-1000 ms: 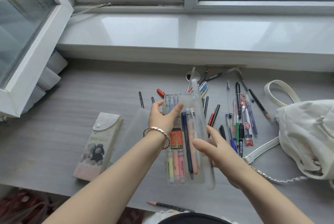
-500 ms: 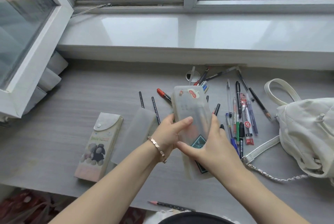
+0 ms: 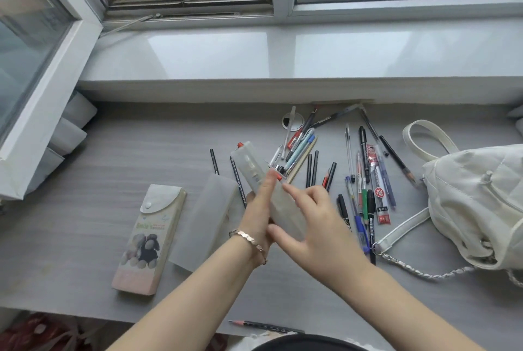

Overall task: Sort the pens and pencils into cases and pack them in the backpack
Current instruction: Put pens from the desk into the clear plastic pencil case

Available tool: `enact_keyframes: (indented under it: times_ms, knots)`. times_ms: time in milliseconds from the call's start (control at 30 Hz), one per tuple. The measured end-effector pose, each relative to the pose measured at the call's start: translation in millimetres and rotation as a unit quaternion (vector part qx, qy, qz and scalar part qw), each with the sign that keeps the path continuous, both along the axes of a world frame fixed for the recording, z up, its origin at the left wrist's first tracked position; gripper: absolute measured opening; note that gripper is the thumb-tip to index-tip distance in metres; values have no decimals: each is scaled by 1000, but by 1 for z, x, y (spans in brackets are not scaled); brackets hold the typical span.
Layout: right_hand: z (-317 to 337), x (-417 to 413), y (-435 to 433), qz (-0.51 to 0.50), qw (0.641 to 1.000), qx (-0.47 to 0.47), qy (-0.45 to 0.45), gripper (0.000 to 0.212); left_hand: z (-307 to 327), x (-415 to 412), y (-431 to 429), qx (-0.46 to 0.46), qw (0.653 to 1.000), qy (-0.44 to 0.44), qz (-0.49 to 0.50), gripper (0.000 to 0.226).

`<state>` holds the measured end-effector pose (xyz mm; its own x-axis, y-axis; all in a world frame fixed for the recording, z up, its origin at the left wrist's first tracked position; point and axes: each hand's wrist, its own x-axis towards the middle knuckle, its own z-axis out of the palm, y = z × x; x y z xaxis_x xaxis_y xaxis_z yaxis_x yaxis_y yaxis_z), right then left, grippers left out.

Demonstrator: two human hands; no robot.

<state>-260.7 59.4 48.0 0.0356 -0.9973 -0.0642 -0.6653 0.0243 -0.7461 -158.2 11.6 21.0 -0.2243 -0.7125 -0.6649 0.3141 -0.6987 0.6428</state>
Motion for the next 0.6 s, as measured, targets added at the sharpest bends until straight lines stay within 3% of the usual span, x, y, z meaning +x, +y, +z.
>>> enact_keyframes:
  times_ms: [67, 133, 233, 333, 433, 533, 600]
  knots:
    - [1, -4, -5, -24, 996, 33, -77, 52, 1, 3, 2, -7, 999, 53, 6, 70]
    - [1, -8, -9, -16, 996, 59, -72, 60, 0, 4, 6, -18, 997, 76, 2, 60]
    - [5, -7, -8, 32, 997, 68, 8, 67, 1, 4, 9, -28, 996, 85, 23, 48]
    - [11, -3, -5, 80, 984, 25, 159, 53, -3, 1, 15, -48, 996, 66, 45, 44]
    - [11, -1, -3, 92, 971, 19, 220, 46, -10, -1, 18, -58, 996, 44, 52, 52]
    - [13, -6, -5, 73, 984, 28, 161, 41, -10, 4, 17, -40, 997, 65, 31, 54]
    - [9, -22, -12, 10, 998, 45, 43, 25, -13, 13, 13, -9, 995, 97, 21, 66]
